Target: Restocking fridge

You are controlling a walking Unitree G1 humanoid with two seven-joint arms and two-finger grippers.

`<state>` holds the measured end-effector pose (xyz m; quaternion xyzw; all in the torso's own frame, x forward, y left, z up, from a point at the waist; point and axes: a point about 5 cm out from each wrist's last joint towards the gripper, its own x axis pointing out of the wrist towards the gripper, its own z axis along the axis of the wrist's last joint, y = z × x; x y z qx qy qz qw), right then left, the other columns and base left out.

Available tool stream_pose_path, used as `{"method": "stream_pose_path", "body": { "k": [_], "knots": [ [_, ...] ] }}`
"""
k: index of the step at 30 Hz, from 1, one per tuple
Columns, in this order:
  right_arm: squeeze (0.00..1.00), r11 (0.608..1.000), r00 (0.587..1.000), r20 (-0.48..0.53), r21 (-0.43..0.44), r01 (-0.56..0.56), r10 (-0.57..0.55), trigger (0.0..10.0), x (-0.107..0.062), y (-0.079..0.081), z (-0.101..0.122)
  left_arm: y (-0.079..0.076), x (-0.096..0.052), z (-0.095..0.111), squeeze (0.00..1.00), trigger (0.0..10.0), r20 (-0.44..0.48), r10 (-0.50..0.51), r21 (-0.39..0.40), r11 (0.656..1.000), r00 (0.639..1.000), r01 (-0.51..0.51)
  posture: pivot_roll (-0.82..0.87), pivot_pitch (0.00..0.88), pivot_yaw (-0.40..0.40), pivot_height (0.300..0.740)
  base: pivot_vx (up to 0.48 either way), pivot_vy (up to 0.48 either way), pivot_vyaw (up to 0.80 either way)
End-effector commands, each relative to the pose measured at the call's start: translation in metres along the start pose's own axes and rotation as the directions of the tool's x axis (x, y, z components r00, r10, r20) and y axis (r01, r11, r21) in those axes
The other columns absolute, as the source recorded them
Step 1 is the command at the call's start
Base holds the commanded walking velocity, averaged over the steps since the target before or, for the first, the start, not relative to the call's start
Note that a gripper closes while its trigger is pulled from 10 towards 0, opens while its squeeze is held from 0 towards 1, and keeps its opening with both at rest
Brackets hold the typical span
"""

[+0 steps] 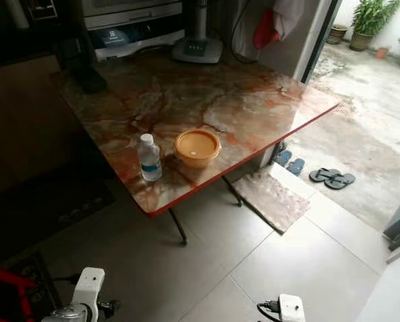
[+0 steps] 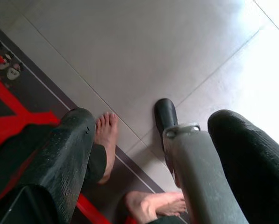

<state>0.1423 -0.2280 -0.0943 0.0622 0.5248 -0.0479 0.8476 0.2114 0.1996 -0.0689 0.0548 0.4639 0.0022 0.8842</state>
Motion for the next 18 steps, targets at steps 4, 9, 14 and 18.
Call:
{"method": "stream_pose_path", "body": {
  "k": [4, 9, 14, 18],
  "knots": [
    [0.00, 1.000, 1.000, -0.008, 0.010, -0.004, 0.004, 10.0, 0.000, -0.001, -0.002, 0.008, -0.002, 0.003, 0.00, 10.0, 0.077, 0.163, -0.031, 0.986, 0.984, -0.161, 0.02, 0.000, -0.041, 0.740, 0.000, 0.000, 0.00],
    [0.00, 1.000, 1.000, -0.015, -0.003, 0.000, 0.000, 10.0, -0.001, -0.002, -0.003, 0.013, -0.006, 0.005, 0.00, 10.0, 0.168, 0.317, -0.187, 0.940, 0.933, -0.285, 0.03, 0.000, -0.043, 0.740, 0.000, 0.000, 0.00],
    [0.00, 1.000, 1.000, -0.015, -0.004, 0.000, 0.000, 10.0, -0.001, -0.002, -0.005, 0.052, -0.017, 0.059, 0.00, 10.0, 0.376, 0.443, -0.288, 0.891, 0.814, -0.352, 0.03, 0.000, -0.043, 0.740, 0.000, 0.000, 0.00],
    [0.00, 1.000, 1.000, -0.015, -0.010, -0.003, 0.003, 10.0, -0.001, -0.002, -0.005, 0.065, -0.025, 0.098, 0.00, 10.0, 0.467, 0.505, -0.273, 0.863, 0.726, -0.425, 0.02, 0.000, -0.044, 0.740, 0.000, 0.000, 0.00]
  ]
}}
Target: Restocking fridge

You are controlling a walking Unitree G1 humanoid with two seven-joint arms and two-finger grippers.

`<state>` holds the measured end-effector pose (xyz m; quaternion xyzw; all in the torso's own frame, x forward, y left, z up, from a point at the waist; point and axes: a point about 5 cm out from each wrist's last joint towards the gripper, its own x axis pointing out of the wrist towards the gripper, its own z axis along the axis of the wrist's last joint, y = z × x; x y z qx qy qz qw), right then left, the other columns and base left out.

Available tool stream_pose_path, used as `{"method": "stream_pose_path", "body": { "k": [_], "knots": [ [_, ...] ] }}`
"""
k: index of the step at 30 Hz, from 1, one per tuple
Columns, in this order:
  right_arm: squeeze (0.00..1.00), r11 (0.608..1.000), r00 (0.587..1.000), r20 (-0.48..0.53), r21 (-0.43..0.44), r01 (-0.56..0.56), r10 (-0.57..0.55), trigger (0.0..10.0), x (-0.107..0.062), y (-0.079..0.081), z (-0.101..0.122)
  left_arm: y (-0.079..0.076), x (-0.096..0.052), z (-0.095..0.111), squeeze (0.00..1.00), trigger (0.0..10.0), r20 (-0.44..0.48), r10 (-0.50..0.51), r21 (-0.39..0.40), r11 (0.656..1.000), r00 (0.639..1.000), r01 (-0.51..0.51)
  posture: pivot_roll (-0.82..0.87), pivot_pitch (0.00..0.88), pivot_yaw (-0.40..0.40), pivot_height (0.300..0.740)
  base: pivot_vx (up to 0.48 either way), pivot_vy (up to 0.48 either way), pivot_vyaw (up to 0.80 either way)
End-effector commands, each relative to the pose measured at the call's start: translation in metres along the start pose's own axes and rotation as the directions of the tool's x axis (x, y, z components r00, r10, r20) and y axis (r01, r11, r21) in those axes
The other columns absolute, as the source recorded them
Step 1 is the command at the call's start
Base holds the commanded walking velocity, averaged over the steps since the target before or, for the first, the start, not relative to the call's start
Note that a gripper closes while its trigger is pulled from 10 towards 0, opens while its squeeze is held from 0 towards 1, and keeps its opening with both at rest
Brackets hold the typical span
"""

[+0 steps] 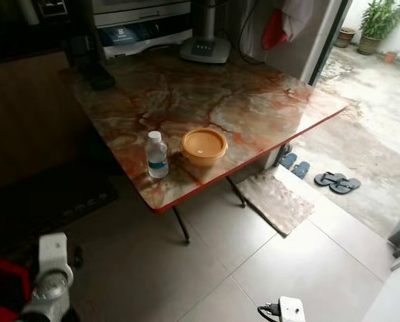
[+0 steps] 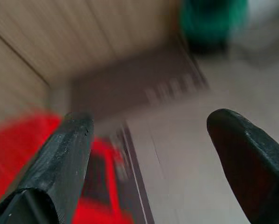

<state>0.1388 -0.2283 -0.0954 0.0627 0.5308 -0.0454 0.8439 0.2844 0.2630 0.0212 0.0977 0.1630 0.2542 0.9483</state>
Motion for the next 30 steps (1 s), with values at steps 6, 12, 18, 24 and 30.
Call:
{"method": "stream_pose_path", "body": {
  "k": [6, 12, 18, 24, 30],
  "knots": [
    [0.00, 1.000, 1.000, 0.003, -0.008, 0.002, -0.002, 10.0, -0.001, -0.002, -0.001, -0.017, 0.012, 0.078, 0.00, 10.0, 0.341, -0.046, -0.071, 0.995, 0.939, 0.075, 0.02, 0.000, -0.044, 0.740, 0.000, 0.000, 0.00],
    [0.00, 1.000, 1.000, 0.005, -0.008, 0.002, -0.002, 10.0, -0.001, -0.002, 0.000, -0.042, 0.005, 0.129, 0.00, 10.0, 0.541, -0.178, 0.019, 0.980, 0.822, 0.199, 0.02, 0.000, -0.046, 0.740, 0.000, 0.000, 0.00],
    [0.00, 1.000, 1.000, -0.003, -0.025, 0.004, -0.004, 10.0, -0.001, -0.003, 0.000, -0.089, -0.021, 0.190, 0.00, 10.0, 0.682, -0.467, 0.200, 0.859, 0.562, 0.471, 0.02, 0.000, -0.044, 0.740, 0.000, 0.000, 0.00],
    [0.00, 0.999, 1.000, -0.003, -0.032, -0.003, 0.003, 10.0, -0.001, -0.002, 0.000, -0.106, -0.041, 0.230, 0.00, 10.0, 0.735, -0.509, 0.164, 0.775, 0.448, 0.610, 0.02, 0.000, -0.039, 0.740, 0.000, 0.000, 0.00],
    [0.00, 1.000, 1.000, -0.001, -0.024, 0.000, 0.000, 10.0, 0.000, -0.001, 0.001, -0.116, -0.043, 0.247, 0.00, 10.0, 0.651, -0.616, 0.234, 0.718, 0.443, 0.656, 0.03, 0.000, -0.034, 0.740, 0.000, 0.000, 0.00]
  ]
}}
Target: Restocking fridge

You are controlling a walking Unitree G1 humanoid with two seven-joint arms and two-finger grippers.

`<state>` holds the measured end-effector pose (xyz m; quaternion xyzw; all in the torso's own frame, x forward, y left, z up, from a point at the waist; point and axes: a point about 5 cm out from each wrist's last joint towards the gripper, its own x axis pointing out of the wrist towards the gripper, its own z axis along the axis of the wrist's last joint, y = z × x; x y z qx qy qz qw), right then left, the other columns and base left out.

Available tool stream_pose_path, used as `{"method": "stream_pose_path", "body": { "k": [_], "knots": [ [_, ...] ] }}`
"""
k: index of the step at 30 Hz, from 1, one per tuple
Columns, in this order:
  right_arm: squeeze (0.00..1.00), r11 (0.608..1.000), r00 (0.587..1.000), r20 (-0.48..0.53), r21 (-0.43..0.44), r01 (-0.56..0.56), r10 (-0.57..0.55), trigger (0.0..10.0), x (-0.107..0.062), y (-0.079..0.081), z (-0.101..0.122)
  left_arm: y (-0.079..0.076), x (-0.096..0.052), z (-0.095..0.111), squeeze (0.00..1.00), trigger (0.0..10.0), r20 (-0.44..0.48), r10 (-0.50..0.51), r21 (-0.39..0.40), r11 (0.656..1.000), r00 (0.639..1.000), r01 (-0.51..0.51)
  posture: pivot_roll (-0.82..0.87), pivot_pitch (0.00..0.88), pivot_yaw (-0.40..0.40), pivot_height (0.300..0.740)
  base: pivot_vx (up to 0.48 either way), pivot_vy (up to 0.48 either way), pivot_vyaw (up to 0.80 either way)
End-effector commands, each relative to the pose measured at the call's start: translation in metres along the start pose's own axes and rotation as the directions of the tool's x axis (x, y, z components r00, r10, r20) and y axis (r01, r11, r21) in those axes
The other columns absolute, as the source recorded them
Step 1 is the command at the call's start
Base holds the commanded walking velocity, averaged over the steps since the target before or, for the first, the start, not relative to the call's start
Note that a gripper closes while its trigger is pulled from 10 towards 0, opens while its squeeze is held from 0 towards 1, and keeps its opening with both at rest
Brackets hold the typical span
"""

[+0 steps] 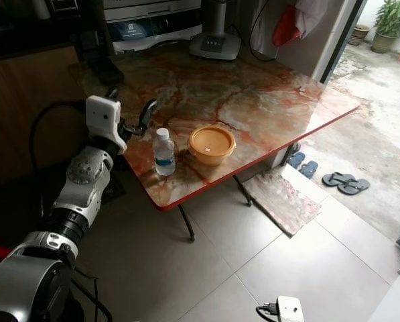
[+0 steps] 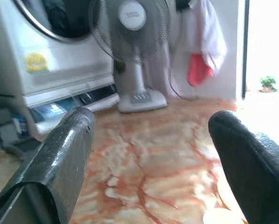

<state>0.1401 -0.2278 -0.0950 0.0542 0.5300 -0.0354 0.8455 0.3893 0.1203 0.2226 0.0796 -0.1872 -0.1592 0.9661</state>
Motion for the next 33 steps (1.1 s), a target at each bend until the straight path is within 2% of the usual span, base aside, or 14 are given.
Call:
{"method": "stream_pose_path", "body": {
  "k": [1, 8, 9, 11, 13, 15, 17, 22, 24, 25, 27, 29, 32, 33],
  "knots": [
    [0.00, 1.000, 1.000, -0.003, 0.002, 0.010, -0.010, 10.0, 0.000, -0.002, 0.000, 0.000, 0.007, 0.009, 0.00, 10.0, -0.021, -0.034, 0.017, 0.999, 0.999, 0.035, 0.03, 0.000, -0.035, 0.740, 0.000, 0.000, 0.00],
    [0.00, 1.000, 1.000, 0.000, 0.006, 0.014, -0.014, 10.0, 0.000, -0.003, 0.001, -0.004, 0.010, 0.015, 0.00, 10.0, -0.086, -0.060, -0.081, 0.995, 0.994, 0.053, 0.03, 0.000, -0.038, 0.740, 0.000, 0.000, 0.00],
    [0.00, 1.000, 1.000, 0.000, 0.005, 0.014, -0.014, 10.0, 0.000, -0.003, 0.001, -0.007, 0.010, 0.012, 0.07, 10.0, -0.135, -0.078, -0.142, 0.988, 0.988, 0.059, 0.03, 0.000, -0.041, 0.740, 0.000, 0.000, 0.00],
    [0.00, 1.000, 1.000, 0.000, 0.004, 0.014, -0.014, 10.0, 0.000, -0.003, 0.002, -0.011, 0.010, 0.012, 0.02, 10.0, -0.192, -0.119, -0.197, 0.977, 0.974, 0.081, 0.03, 0.000, -0.041, 0.740, 0.000, 0.000, 0.00],
    [0.00, 1.000, 1.000, -0.001, -0.002, 0.014, -0.014, 10.0, 0.000, -0.003, 0.002, -0.014, 0.010, 0.013, 0.00, 10.0, -0.219, -0.160, -0.199, 0.973, 0.963, 0.116, 0.04, 0.000, -0.042, 0.740, 0.000, 0.000, 0.00],
    [0.00, 1.000, 1.000, -0.003, -0.013, 0.014, -0.014, 10.0, 0.000, -0.003, 0.002, -0.024, 0.009, 0.022, 0.00, 10.0, -0.246, -0.280, -0.118, 0.959, 0.928, 0.258, 0.04, 0.000, -0.042, 0.740, 0.000, 0.000, 0.00],
    [0.00, 1.000, 1.000, -0.002, -0.007, 0.015, -0.015, 10.0, -0.001, -0.003, 0.002, -0.032, 0.009, 0.027, 0.00, 10.0, -0.275, -0.335, -0.066, 0.942, 0.901, 0.330, 0.04, 0.000, -0.038, 0.740, 0.000, 0.000, 0.00],
    [0.00, 1.000, 1.000, -0.001, -0.003, 0.012, -0.012, 10.0, 0.000, -0.002, 0.001, -0.030, 0.011, 0.029, 0.00, 10.0, -0.330, -0.320, -0.076, 0.947, 0.888, 0.312, 0.04, 0.000, -0.032, 0.740, 0.000, 0.000, 0.00],
    [0.00, 1.000, 1.000, -0.002, -0.001, 0.010, -0.010, 10.0, 0.000, -0.002, 0.001, -0.022, 0.011, 0.026, 0.00, 10.0, -0.400, -0.286, 0.055, 0.941, 0.871, 0.334, 0.06, 0.000, -0.025, 0.740, 0.000, 0.000, 0.00],
    [0.00, 1.000, 1.000, -0.002, 0.000, 0.009, -0.009, 10.0, 0.000, -0.002, 0.001, -0.019, 0.012, 0.026, 0.00, 10.0, -0.404, -0.260, 0.076, 0.946, 0.877, 0.316, 0.05, 0.000, -0.024, 0.740, 0.000, 0.000, 0.00],
    [0.00, 1.000, 1.000, -0.002, 0.002, 0.009, -0.009, 10.0, 0.000, -0.002, 0.001, -0.011, 0.018, 0.035, 0.00, 10.0, -0.313, -0.163, 0.062, 0.980, 0.936, 0.192, 0.05, 0.000, -0.022, 0.740, 0.000, 0.000, 0.00],
    [0.00, 1.000, 1.000, -0.001, 0.003, 0.009, -0.009, 10.0, 0.000, -0.001, 0.001, -0.007, 0.019, 0.046, 0.00, 10.0, -0.189, -0.109, -0.028, 0.994, 0.976, 0.106, 0.04, 0.000, -0.024, 0.740, 0.000, 0.000, 0.00],
    [0.00, 1.000, 1.000, -0.002, 0.001, 0.012, -0.012, 10.0, 0.000, -0.001, 0.001, 0.005, 0.014, 0.056, 0.00, 10.0, -0.055, 0.016, -0.020, 1.000, 0.998, -0.018, 0.03, 0.000, -0.025, 0.740, 0.000, 0.000, 0.00],
    [0.00, 1.000, 1.000, 0.000, 0.005, 0.015, -0.015, 10.0, 0.000, -0.002, 0.001, 0.012, 0.012, 0.058, 0.00, 10.0, -0.024, 0.073, -0.075, 0.994, 0.997, -0.074, 0.03, 0.000, -0.024, 0.740, 0.000, 0.000, 0.00]
  ]
}}
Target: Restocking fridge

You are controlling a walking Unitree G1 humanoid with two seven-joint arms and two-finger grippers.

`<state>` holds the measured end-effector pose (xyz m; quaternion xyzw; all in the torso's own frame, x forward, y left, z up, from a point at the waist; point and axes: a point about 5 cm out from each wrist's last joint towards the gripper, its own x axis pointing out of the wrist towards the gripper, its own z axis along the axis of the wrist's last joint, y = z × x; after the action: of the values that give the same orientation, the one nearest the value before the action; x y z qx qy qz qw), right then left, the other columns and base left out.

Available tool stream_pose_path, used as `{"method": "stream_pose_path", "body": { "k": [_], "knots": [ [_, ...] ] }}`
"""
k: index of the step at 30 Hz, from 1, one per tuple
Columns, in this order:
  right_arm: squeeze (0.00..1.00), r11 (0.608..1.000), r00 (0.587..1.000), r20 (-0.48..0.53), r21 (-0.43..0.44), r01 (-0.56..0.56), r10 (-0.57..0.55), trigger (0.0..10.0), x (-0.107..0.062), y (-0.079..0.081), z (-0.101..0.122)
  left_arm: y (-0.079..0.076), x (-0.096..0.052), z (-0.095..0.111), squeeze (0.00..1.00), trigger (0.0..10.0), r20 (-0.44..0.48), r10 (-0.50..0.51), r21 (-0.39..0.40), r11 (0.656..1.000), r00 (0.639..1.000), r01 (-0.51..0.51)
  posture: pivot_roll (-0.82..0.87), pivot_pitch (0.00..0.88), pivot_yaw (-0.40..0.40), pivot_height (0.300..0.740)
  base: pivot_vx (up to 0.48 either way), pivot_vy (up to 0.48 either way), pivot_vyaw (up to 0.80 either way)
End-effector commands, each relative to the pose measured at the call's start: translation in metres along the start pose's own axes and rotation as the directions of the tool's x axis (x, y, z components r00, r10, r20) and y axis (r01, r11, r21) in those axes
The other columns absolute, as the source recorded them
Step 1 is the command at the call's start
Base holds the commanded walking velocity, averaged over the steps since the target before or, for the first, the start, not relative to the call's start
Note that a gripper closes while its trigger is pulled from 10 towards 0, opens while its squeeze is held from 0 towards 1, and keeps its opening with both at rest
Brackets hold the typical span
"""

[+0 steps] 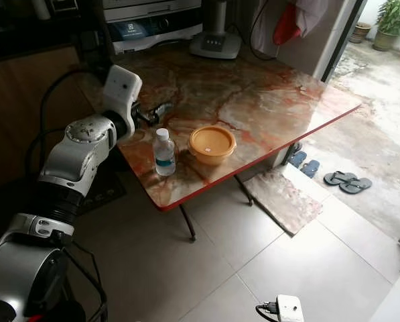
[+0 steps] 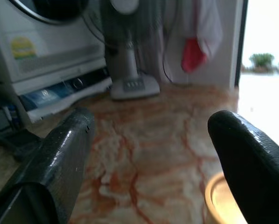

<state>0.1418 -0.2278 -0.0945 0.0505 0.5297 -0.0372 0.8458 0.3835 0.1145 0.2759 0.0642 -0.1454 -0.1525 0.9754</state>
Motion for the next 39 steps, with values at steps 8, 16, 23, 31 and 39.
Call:
{"method": "stream_pose_path", "body": {
  "k": [8, 16, 23, 31, 39],
  "knots": [
    [0.00, 1.000, 1.000, 0.001, 0.007, 0.014, -0.014, 10.0, 0.000, -0.001, -0.002, 0.002, -0.016, -0.014, 0.00, 10.0, 0.191, 0.071, 0.047, 0.996, 0.979, -0.082, 0.02, 0.000, -0.019, 0.740, 0.000, 0.000, 0.00],
    [0.00, 0.999, 1.000, -0.009, 0.040, 0.020, -0.020, 10.0, -0.001, 0.000, -0.015, 0.019, -0.056, -0.053, 0.00, 10.0, 0.145, 0.140, 0.069, 0.986, 0.979, -0.151, 0.01, 0.000, 0.017, 0.740, 0.000, 0.000, 0.00],
    [0.00, 0.994, 0.998, -0.043, 0.093, 0.052, -0.048, 10.0, -0.005, -0.001, -0.036, 0.018, -0.076, -0.061, 0.00, 10.0, 0.156, 0.124, 0.100, 0.985, 0.980, -0.140, 0.01, 0.000, 0.024, 0.740, 0.000, 0.000, 0.00],
    [0.00, 0.992, 0.992, -0.072, 0.068, 0.104, -0.099, 10.0, -0.012, -0.011, -0.058, -0.021, -0.093, -0.049, 0.00, 10.0, 0.157, -0.028, 0.053, 0.998, 0.987, 0.020, 0.02, 0.000, 0.019, 0.740, 0.000, 0.000, 0.00],
    [0.00, 0.979, 0.987, -0.059, 0.137, 0.153, -0.146, 10.0, -0.016, -0.017, -0.067, -0.007, -0.108, -0.039, 0.00, 10.0, 0.142, 0.058, 0.069, 0.995, 0.988, -0.068, 0.02, 0.021, 0.012, 0.740, 0.000, 0.000, 0.00]
  ]
}}
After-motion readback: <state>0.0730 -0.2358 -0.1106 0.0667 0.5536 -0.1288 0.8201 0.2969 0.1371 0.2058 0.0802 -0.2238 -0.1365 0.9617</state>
